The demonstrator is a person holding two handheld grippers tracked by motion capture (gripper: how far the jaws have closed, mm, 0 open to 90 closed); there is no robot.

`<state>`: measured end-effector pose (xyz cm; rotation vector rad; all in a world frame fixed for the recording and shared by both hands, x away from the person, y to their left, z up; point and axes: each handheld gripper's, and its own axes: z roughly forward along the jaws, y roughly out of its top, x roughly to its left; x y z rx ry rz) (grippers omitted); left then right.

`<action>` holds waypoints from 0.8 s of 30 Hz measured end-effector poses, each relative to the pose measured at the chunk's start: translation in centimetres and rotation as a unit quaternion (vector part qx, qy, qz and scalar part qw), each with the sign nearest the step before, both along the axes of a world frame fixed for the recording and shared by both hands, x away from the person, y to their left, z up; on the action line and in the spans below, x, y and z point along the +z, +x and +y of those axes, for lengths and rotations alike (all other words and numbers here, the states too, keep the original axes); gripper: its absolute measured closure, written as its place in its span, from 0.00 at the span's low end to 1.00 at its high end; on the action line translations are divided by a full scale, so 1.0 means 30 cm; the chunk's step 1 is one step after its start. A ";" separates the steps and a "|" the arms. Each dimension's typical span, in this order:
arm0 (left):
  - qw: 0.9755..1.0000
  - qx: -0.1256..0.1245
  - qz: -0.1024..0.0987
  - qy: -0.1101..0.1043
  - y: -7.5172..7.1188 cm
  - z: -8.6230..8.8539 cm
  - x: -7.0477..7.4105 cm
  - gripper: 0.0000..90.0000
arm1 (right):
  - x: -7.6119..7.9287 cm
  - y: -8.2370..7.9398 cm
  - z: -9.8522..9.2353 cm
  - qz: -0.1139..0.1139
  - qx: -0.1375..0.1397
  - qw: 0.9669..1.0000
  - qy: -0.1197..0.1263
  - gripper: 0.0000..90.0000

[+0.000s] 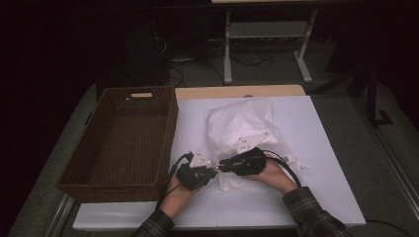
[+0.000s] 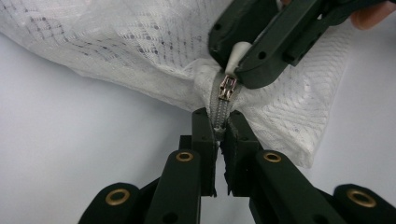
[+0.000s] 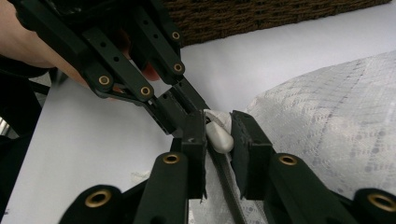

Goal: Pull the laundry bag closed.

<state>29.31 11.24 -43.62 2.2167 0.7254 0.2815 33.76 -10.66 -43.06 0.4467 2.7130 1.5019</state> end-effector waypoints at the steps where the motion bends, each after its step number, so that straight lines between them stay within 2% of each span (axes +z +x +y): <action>1: 1.000 0.004 0.000 0.000 0.003 0.003 0.001 0.93 | 0.003 -0.005 -0.003 0.001 0.005 1.000 0.002 0.90; 5: 1.000 0.005 0.002 -0.005 0.003 0.003 0.001 0.93 | 0.005 -0.009 -0.003 -0.004 0.004 1.000 0.000 0.90; 6: 1.000 0.005 0.002 -0.004 0.002 0.002 0.002 0.93 | 0.010 -0.020 -0.002 -0.015 0.003 1.000 -0.004 0.90; 17: 1.000 0.008 0.001 0.004 0.003 -0.003 0.005 0.95 | 0.011 -0.017 -0.017 -0.015 0.007 1.000 -0.008 0.91; 24: 1.000 0.011 0.005 0.003 0.006 0.005 0.001 0.95 | 0.020 -0.011 -0.049 -0.020 -0.007 1.000 -0.008 0.91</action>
